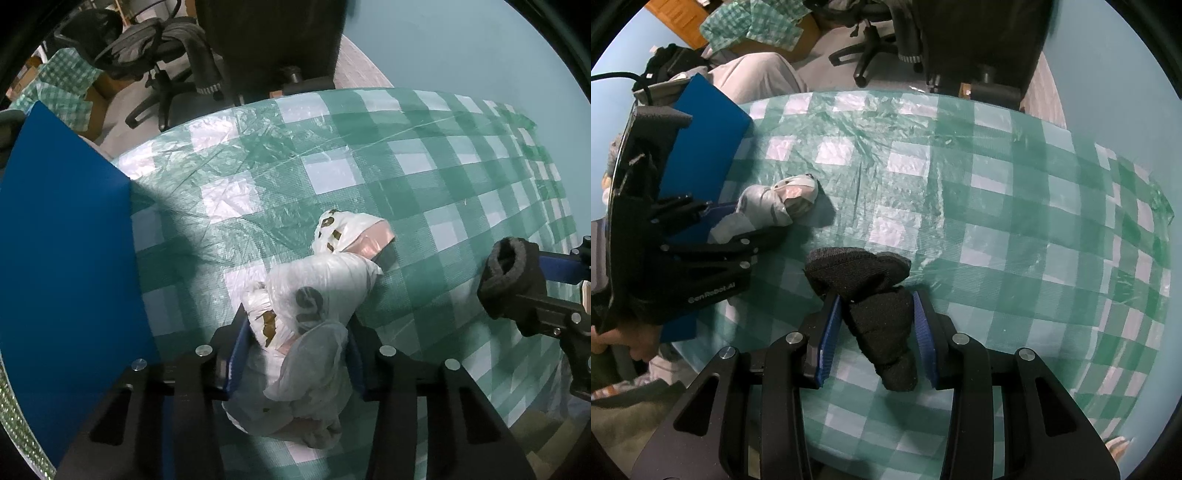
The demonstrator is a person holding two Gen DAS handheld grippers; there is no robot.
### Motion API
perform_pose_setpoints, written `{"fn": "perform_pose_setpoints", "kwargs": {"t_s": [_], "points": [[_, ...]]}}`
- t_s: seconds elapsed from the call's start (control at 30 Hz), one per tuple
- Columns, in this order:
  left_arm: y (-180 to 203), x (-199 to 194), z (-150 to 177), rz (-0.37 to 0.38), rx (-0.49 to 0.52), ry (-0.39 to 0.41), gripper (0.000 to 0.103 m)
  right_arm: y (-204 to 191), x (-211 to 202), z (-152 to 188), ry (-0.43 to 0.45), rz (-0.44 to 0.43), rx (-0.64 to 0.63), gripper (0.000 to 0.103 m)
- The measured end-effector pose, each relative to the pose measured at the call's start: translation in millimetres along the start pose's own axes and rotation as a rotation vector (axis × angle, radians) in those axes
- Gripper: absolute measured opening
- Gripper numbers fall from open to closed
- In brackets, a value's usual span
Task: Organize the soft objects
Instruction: 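Carry the white bag in the left tool and black sock in the right tool over the box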
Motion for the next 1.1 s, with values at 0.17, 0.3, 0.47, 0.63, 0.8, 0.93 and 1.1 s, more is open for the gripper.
{"fn": "perform_pose_setpoints", "kwargs": {"t_s": [0.17,0.3,0.47,0.63,0.8,0.93,1.1], "points": [[5.1,-13.6,9.4,-0.005,-0.007,0.018,0.045,-1.8,-6.9,-0.6,0.015,0.01,0.001,0.038],[9.3,-27.6,17.4,0.008,-0.023,0.032,0.045,-3.0,-13.7,-1.6,0.028,0.017,0.007,0.038],[12.5,-52.9,22.2,0.03,-0.038,0.078,0.045,-5.2,-27.1,-3.8,0.048,0.011,0.014,0.038],[12.6,-80.1,19.9,0.025,-0.048,0.124,0.045,-8.9,-42.1,-7.5,0.07,-0.005,0.015,0.038],[11.7,-106.1,15.6,0.023,-0.048,0.17,0.045,-13.8,-54.6,-10.5,0.09,-0.01,0.001,0.038],[9.2,-122.1,13.6,0.023,-0.058,0.194,0.045,-17.6,-64.9,-13.6,0.106,-0.013,-0.011,0.038],[2.1,-136.9,14.6,0.021,-0.079,0.216,0.045,-23.5,-75.9,-18.4,0.118,-0.015,-0.019,0.038]]}}
Point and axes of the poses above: each gripper's, at about its wrist camera, not at the fingertips, and x roughly the way its jaws point, y to its right, z to its underside, the point moved 3 cm from there along x, roughly the way its jaws point, and after that the axes turned 8 degrees about x, right-handed, at the moved point
